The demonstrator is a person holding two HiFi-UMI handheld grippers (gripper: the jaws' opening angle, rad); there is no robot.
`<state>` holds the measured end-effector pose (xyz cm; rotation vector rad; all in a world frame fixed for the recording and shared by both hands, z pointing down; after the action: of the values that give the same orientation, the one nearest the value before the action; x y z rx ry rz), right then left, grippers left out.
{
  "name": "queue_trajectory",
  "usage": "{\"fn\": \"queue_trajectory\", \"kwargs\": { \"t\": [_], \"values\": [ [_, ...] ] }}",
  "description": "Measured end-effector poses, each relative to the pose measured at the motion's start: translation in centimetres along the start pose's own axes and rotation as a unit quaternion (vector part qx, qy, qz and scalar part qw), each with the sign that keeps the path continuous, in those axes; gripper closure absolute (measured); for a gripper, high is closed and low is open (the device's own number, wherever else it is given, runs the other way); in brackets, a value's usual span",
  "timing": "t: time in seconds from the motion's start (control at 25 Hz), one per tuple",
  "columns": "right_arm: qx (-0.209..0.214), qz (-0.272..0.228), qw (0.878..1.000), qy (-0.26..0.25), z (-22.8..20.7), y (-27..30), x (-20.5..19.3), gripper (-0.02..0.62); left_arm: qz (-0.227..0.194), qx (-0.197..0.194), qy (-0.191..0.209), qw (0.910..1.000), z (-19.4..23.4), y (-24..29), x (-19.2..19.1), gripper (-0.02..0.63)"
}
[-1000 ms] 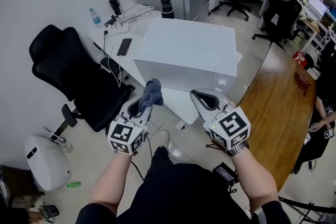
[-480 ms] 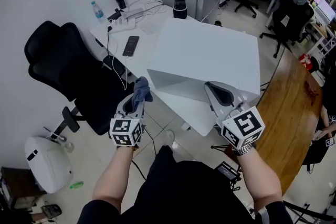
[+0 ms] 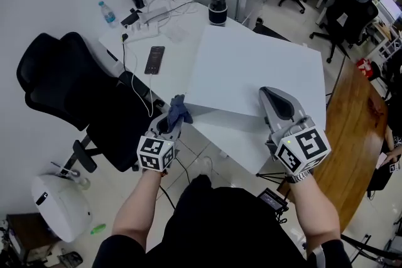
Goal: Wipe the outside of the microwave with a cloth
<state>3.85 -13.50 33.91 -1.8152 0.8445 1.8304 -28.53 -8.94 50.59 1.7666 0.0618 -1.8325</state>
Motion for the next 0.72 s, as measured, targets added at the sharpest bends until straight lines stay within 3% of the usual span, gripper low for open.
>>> {"fn": "queue_trajectory", "kwargs": {
  "t": [0.36,0.72],
  "values": [
    [-0.016,-0.003,1.000,-0.003,-0.5,4.5,1.1,0.595,0.025,-0.087,0.018,0.9957,2.9,4.4,1.2,0.526],
    [-0.041,0.004,0.999,0.001,-1.6,6.9,1.3,0.595,0.037,-0.127,0.029,0.9908,5.7,9.4,2.9,0.528]
  ]
}}
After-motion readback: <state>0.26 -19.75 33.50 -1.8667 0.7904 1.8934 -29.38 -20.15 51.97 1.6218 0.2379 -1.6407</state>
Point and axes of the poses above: the fingertips, and each gripper's own axes: y forward along the fingers, z to its left, x out of its top, the point moved 10 cm from there along -y, backward along the fingers, and after that the axes turned 2 degrees about -x, right-handed, at the moved point
